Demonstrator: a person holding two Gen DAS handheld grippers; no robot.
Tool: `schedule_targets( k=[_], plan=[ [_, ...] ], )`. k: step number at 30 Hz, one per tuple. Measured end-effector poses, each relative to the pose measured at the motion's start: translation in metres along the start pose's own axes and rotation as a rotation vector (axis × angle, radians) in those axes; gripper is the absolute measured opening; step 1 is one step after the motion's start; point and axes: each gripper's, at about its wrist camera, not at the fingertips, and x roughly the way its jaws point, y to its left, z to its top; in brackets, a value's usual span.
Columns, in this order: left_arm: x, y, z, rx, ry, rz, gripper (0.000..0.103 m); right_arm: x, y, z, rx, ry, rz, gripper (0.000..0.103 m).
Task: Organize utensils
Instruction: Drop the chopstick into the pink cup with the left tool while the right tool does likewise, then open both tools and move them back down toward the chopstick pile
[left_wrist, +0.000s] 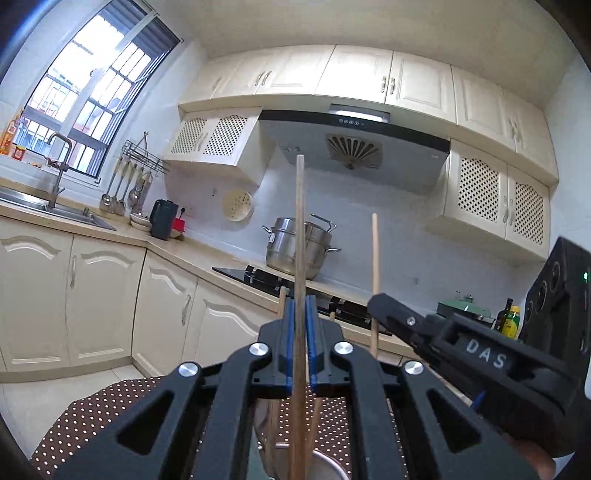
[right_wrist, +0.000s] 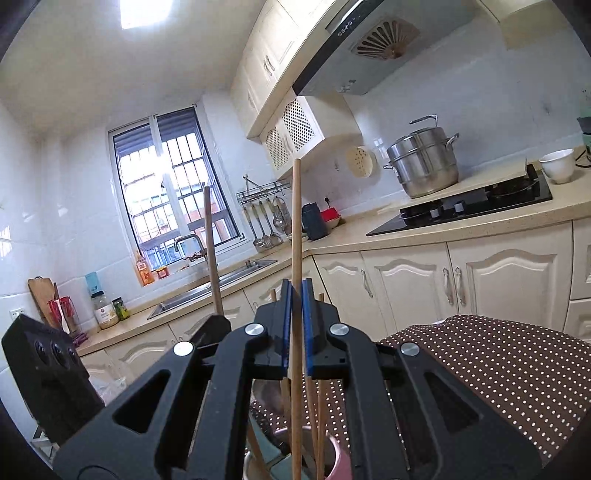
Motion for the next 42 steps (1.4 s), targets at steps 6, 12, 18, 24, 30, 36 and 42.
schedule_targets(
  k=[6,12,18,24,30,36,42],
  plan=[
    [-0.002,-0.005,-0.015,0.045,0.017,0.011,0.006,0.005,0.001,-0.011,-0.024,0.013,-0.002,0.006],
    [-0.011,-0.002,-0.025,0.044,0.066,0.022,0.006,-0.001,0.004,-0.021,-0.035,0.047,-0.002,0.006],
    [-0.024,-0.001,-0.028,0.065,0.103,0.036,0.006,-0.017,0.013,-0.022,-0.061,0.063,-0.01,0.006],
    [-0.033,0.001,-0.028,0.054,0.157,0.031,0.007,-0.035,0.02,-0.027,-0.088,0.077,-0.025,0.006],
    [-0.043,0.002,-0.031,0.056,0.21,0.028,0.031,-0.045,0.027,-0.035,-0.122,0.105,-0.046,0.006],
    [-0.058,0.003,-0.023,0.073,0.233,0.082,0.052,-0.052,0.033,-0.044,-0.144,0.132,-0.068,0.006],
    [-0.067,0.002,-0.016,0.138,0.265,0.193,0.057,-0.052,0.037,-0.049,-0.153,0.159,-0.084,0.006]
  ],
)
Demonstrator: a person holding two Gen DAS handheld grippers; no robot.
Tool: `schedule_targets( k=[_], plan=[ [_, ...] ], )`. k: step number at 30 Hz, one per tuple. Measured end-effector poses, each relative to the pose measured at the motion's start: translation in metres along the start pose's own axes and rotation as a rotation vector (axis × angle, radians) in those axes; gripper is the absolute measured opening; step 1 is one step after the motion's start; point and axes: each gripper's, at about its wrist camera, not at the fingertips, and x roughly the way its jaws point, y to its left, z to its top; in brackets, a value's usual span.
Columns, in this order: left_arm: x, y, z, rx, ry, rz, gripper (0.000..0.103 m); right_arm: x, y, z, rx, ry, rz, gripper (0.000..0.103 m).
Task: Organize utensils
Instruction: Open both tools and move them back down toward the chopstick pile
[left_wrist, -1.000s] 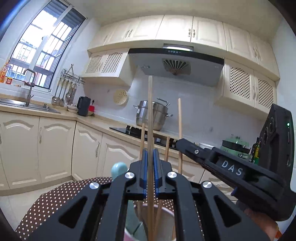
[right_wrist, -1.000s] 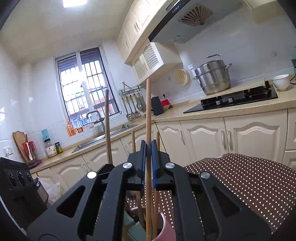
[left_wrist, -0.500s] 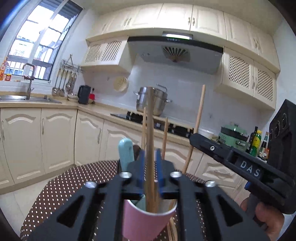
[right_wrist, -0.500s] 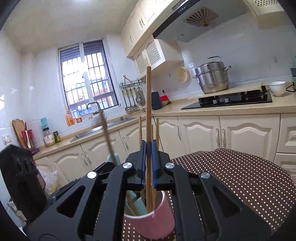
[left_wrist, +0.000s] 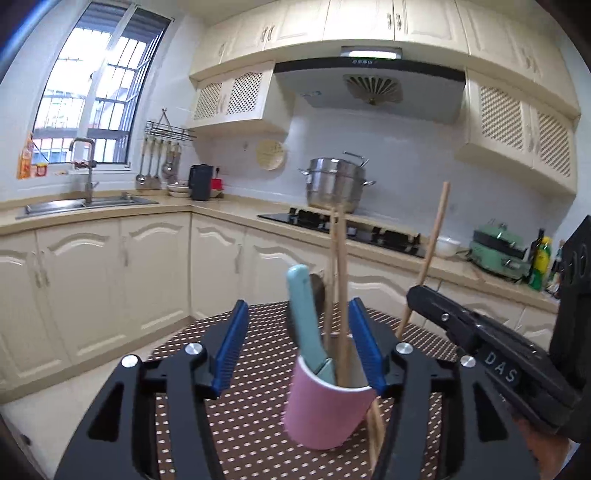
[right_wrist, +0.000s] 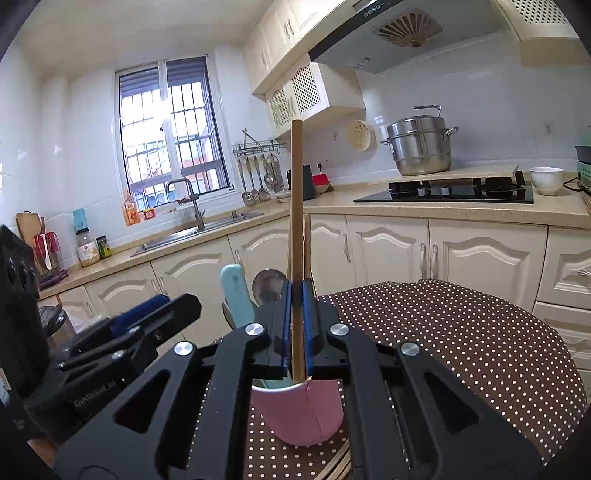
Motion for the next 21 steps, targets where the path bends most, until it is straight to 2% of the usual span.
schedule_targets(
  k=[13,21],
  plan=[
    [-0.009,0.005,0.002,0.04,0.065,0.048,0.068,-0.001,0.013,-0.006,-0.019,0.052,-0.025,0.007],
    [-0.019,0.009,0.004,0.051,0.075,0.057,0.069,-0.007,0.018,-0.006,-0.017,0.063,-0.038,0.007]
  ],
)
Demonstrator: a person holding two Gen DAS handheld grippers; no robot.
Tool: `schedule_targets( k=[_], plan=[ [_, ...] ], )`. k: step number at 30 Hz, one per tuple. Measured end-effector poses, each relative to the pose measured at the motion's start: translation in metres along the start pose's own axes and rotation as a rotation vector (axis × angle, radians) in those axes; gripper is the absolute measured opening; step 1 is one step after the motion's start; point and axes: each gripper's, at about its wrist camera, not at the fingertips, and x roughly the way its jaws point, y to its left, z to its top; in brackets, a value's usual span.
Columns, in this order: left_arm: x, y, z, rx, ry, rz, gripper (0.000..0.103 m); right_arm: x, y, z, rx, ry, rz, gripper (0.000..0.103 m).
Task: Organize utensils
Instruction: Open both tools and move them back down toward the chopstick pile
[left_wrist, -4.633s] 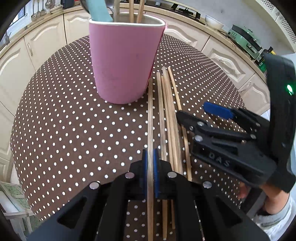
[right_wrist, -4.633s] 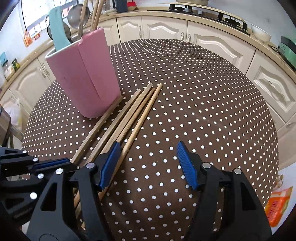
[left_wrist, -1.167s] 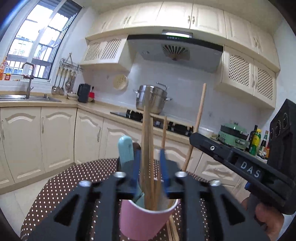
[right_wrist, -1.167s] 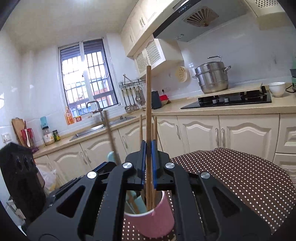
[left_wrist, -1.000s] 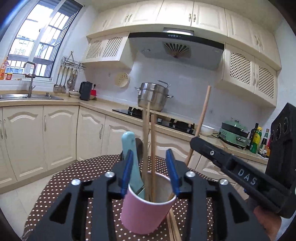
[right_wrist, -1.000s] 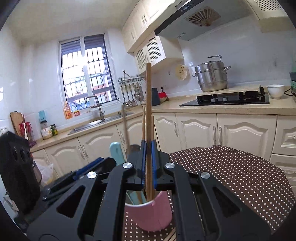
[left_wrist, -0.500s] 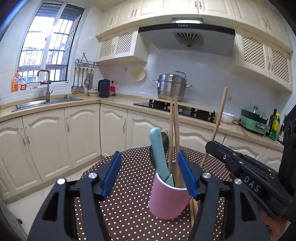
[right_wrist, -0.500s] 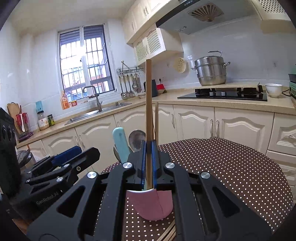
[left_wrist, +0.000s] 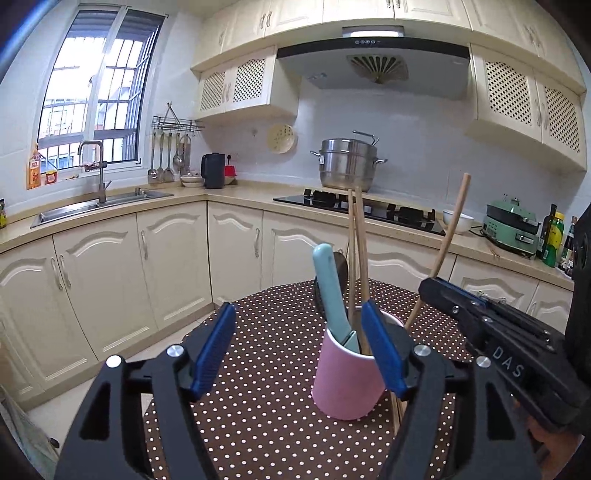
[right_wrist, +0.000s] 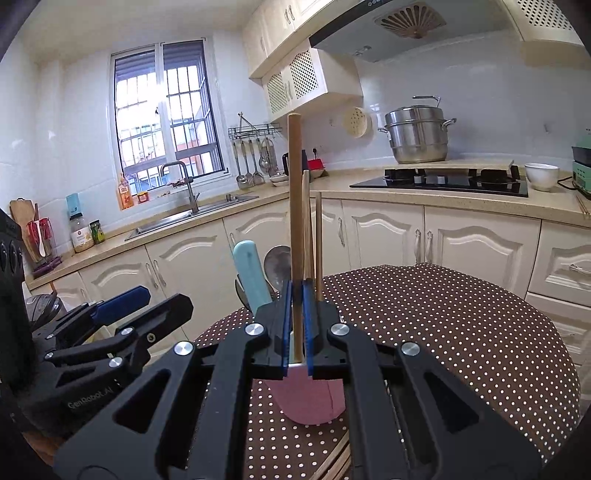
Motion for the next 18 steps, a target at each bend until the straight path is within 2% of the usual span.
schedule_targets(
  k=[3,5,6,7,9,15,18],
  plan=[
    [-0.001,0.001,0.0,-0.001,0.003,0.001,0.07,-0.001,0.001,0.0,-0.004,0.009,-0.001,0.008],
    [-0.005,0.003,0.0,-0.003,0.006,0.004,0.07,-0.002,0.002,0.0,-0.002,0.012,-0.004,0.013],
    [-0.006,0.003,0.0,-0.002,0.008,0.003,0.07,-0.004,0.002,0.0,0.001,0.008,-0.005,0.023],
    [-0.008,0.003,0.001,0.001,0.008,0.003,0.07,-0.007,0.001,-0.001,0.004,0.002,-0.006,0.037],
    [-0.011,0.003,0.001,0.006,0.009,0.004,0.07,-0.012,0.0,0.0,0.01,-0.014,-0.005,0.049],
    [-0.016,0.0,0.0,0.007,0.03,-0.003,0.071,-0.026,-0.006,-0.001,0.02,-0.024,-0.021,0.052],
    [-0.013,-0.002,-0.004,0.007,0.066,-0.02,0.071,-0.034,-0.013,-0.003,0.033,-0.024,-0.032,0.054]
  ],
)
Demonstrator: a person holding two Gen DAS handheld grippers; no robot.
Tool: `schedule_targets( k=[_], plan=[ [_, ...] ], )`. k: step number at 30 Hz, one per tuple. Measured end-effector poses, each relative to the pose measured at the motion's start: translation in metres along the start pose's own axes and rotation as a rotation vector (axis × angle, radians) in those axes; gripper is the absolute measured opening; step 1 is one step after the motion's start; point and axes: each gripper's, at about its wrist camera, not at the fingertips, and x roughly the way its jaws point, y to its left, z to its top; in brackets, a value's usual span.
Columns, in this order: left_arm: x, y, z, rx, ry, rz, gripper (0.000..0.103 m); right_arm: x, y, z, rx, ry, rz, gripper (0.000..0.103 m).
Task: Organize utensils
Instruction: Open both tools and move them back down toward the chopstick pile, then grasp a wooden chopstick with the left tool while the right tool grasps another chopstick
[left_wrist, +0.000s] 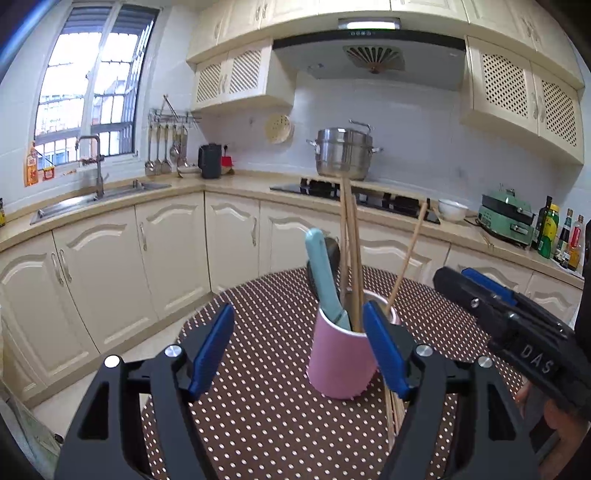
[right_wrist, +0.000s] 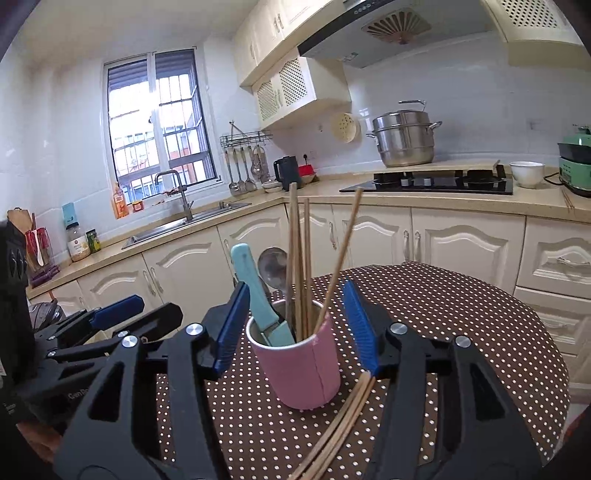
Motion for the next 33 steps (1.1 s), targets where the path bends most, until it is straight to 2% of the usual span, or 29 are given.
schedule_targets(
  k=[5,8,11,14,21,28,33],
  plan=[
    [0.015,-0.006,-0.011,-0.003,0.139,-0.061,0.071,-0.009,-0.015,-0.009,0.027,0.024,-0.034,0.057],
    [0.034,-0.013,-0.019,0.007,0.289,-0.094,0.071,-0.011,-0.027,-0.019,0.053,0.067,-0.052,0.062],
    [0.049,-0.022,-0.033,0.04,0.395,-0.104,0.071,-0.011,-0.037,-0.03,0.069,0.113,-0.078,0.063],
    [0.062,-0.035,-0.05,0.105,0.482,-0.094,0.071,-0.01,-0.049,-0.042,0.098,0.17,-0.112,0.068],
    [0.084,-0.069,-0.083,0.274,0.6,-0.062,0.071,-0.01,-0.08,-0.069,0.2,0.246,-0.144,0.071],
    [0.096,-0.08,-0.089,0.267,0.617,-0.052,0.071,-0.011,-0.095,-0.084,0.259,0.28,-0.126,0.072],
    [0.104,-0.095,-0.083,0.304,0.621,-0.032,0.071,-0.011,-0.1,-0.089,0.292,0.3,-0.108,0.072]
  ],
)
